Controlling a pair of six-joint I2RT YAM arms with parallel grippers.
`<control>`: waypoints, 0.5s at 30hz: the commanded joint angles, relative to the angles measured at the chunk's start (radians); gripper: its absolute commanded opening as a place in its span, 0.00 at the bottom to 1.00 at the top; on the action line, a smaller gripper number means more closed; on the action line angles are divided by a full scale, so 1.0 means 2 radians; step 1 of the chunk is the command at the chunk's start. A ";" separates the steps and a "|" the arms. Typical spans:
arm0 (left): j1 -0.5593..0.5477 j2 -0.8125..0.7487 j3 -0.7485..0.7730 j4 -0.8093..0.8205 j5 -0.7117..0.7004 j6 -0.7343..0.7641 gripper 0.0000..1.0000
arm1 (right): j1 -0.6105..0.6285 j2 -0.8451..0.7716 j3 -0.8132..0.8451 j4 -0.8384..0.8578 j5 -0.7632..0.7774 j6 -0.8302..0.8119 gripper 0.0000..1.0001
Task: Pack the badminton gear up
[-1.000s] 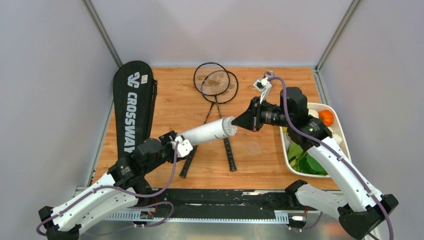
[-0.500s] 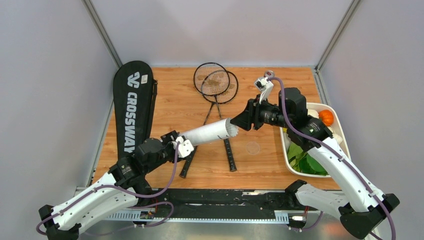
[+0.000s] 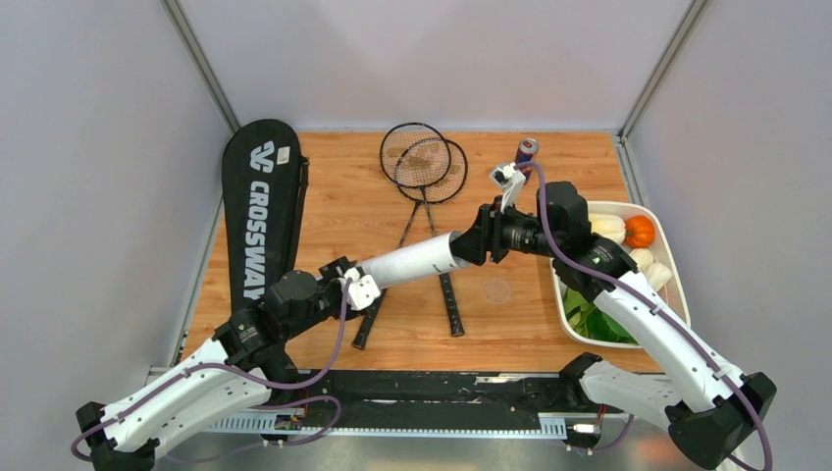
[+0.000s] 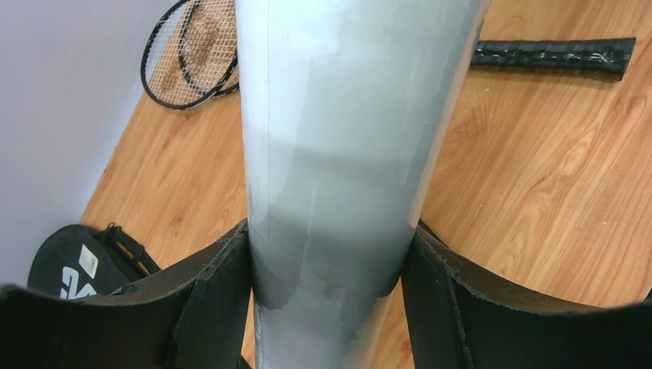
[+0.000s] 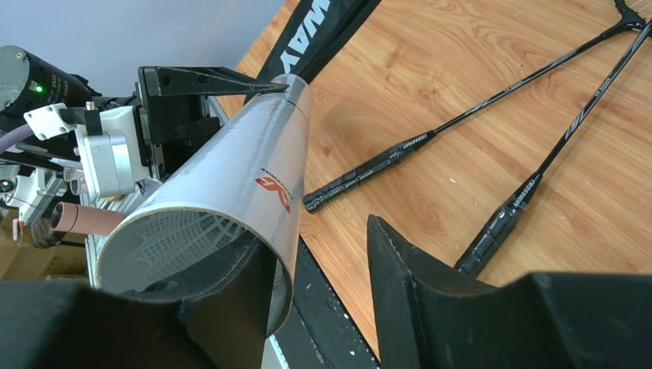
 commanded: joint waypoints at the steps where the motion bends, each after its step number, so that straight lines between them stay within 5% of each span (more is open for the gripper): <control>1: -0.001 -0.013 0.031 0.057 0.018 -0.022 0.63 | 0.003 -0.013 -0.018 0.066 -0.008 0.033 0.49; 15: -0.001 -0.029 0.017 0.056 -0.015 -0.036 0.63 | 0.002 -0.049 0.032 0.067 0.010 0.073 0.64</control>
